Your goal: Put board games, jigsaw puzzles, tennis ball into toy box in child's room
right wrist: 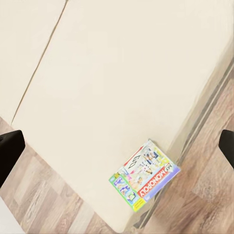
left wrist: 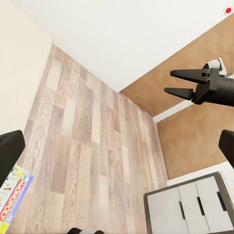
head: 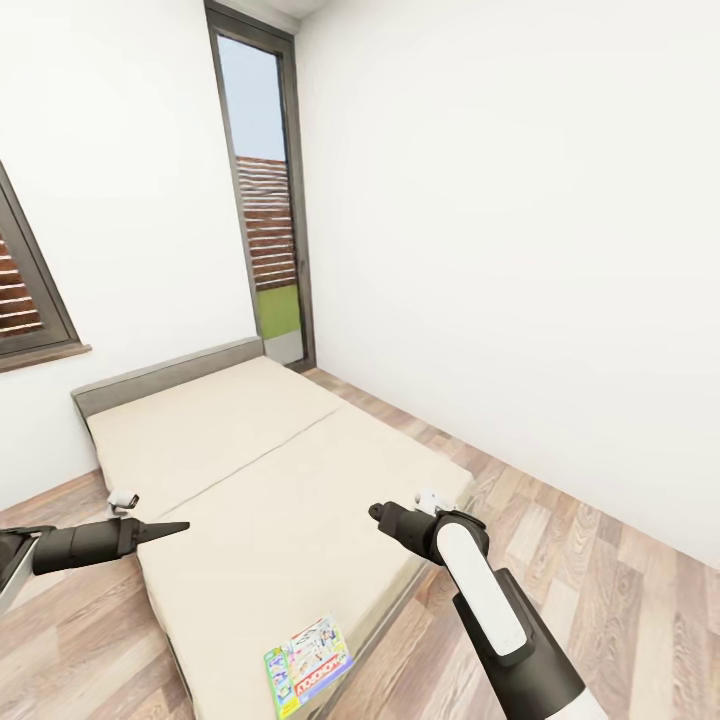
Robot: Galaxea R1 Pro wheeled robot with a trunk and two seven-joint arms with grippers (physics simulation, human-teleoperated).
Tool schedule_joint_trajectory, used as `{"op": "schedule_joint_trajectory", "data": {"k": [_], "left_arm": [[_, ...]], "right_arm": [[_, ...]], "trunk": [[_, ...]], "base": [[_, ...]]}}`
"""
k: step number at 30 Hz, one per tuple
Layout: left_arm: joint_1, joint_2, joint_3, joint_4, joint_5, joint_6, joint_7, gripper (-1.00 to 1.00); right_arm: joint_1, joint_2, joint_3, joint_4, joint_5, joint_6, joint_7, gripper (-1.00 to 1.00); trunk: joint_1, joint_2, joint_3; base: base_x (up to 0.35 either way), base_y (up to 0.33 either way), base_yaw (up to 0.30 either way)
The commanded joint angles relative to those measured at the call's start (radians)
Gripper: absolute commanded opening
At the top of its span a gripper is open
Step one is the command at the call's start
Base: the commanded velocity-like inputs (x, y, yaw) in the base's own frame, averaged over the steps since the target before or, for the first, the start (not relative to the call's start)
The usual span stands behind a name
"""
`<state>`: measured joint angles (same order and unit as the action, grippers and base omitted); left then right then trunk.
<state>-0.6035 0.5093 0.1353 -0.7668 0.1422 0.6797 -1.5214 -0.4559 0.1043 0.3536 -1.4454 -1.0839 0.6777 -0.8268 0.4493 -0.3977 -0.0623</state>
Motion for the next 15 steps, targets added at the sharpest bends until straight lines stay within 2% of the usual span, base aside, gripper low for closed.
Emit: {"op": "schedule_joint_trajectory", "data": {"k": [1,6,15], "left_arm": [[-0.001,0.000,0.000,0.000,0.000,0.011,-0.003,1.00],[-0.001,-0.001,0.000,0.000,0.000,0.011,-0.003,1.00],[-0.001,-0.003,0.000,0.000,0.000,0.011,-0.003,1.00]], "right_arm": [[-0.001,0.000,0.000,-0.001,-0.008,0.002,-0.009,1.00],[-0.001,0.000,0.000,-0.001,-0.008,0.002,-0.009,1.00],[-0.001,0.000,0.001,-0.001,-0.008,0.002,-0.009,1.00]], "trunk": [[0.001,-0.002,-0.002],[0.001,-0.002,-0.002],[0.001,-0.002,-0.002]], "base": [[0.000,-0.034,0.000],[0.000,-0.049,0.000],[0.000,-0.112,0.000]]}}
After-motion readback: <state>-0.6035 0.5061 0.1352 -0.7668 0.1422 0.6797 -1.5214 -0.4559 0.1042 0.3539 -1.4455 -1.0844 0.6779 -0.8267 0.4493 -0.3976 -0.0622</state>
